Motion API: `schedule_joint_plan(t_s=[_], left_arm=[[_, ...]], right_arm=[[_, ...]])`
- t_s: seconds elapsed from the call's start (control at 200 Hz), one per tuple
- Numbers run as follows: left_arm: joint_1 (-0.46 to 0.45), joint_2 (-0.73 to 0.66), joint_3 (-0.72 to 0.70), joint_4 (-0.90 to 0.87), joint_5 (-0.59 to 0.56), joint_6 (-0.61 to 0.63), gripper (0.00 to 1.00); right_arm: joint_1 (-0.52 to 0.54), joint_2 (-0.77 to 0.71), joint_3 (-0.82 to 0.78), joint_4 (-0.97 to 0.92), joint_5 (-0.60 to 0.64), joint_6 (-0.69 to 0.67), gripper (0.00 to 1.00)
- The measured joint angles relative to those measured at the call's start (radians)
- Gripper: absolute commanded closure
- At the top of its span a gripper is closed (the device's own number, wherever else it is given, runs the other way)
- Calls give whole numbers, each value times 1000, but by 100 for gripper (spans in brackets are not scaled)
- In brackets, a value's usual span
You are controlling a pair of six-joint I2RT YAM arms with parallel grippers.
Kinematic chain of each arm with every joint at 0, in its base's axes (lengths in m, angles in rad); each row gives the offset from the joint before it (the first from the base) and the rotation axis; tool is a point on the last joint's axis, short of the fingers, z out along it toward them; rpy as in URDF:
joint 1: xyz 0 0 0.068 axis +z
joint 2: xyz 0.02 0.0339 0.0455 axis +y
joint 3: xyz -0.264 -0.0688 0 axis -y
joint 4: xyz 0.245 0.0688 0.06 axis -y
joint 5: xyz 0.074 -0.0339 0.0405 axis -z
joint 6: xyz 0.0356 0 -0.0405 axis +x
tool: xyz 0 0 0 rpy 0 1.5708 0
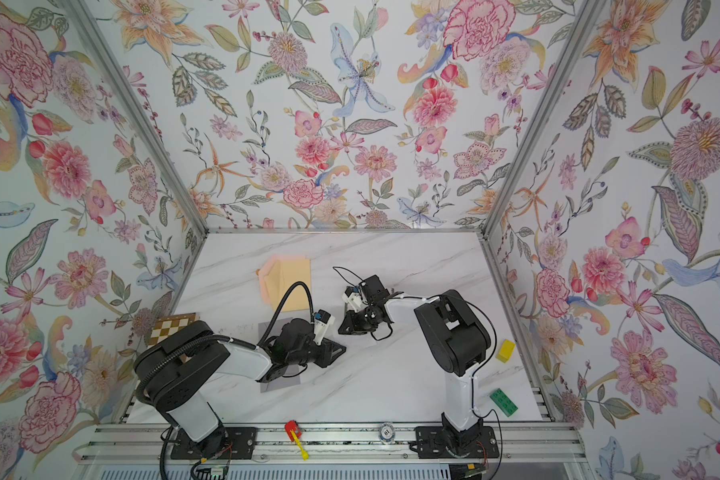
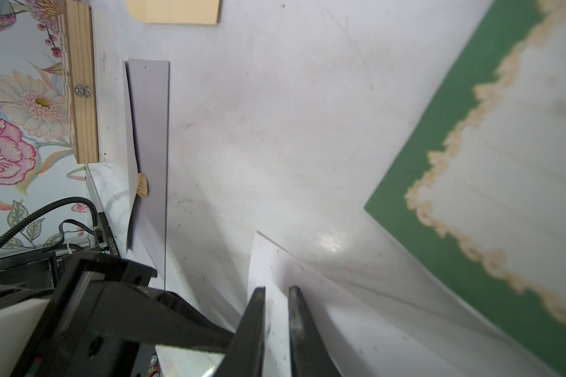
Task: Fold the letter paper in half and place it into the envelope
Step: Fold the letter paper at the center of the board.
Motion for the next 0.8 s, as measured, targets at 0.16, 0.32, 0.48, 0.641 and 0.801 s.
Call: schedule_joint_plan(t_s=[0.16,0.32,0.48,0.641,0.801], left_arm=[[0,0,0,1,0,0,66],[0,5,0,10,0,-4,66],[0,10,-3,27,1,-15,66],[0,13,-3,32,1,-19,66],[0,14,-8,40,0,-20,66]], right_arm=[[-17,-11,-13,2,4,-4,82],[-27,-20,-22,1,11,-7,82],[-37,-26,-33,3,11,-7,82],[-69,-47,-60,3,11,-7,82],[-117,-67,-83,-2,13,-7,81]])
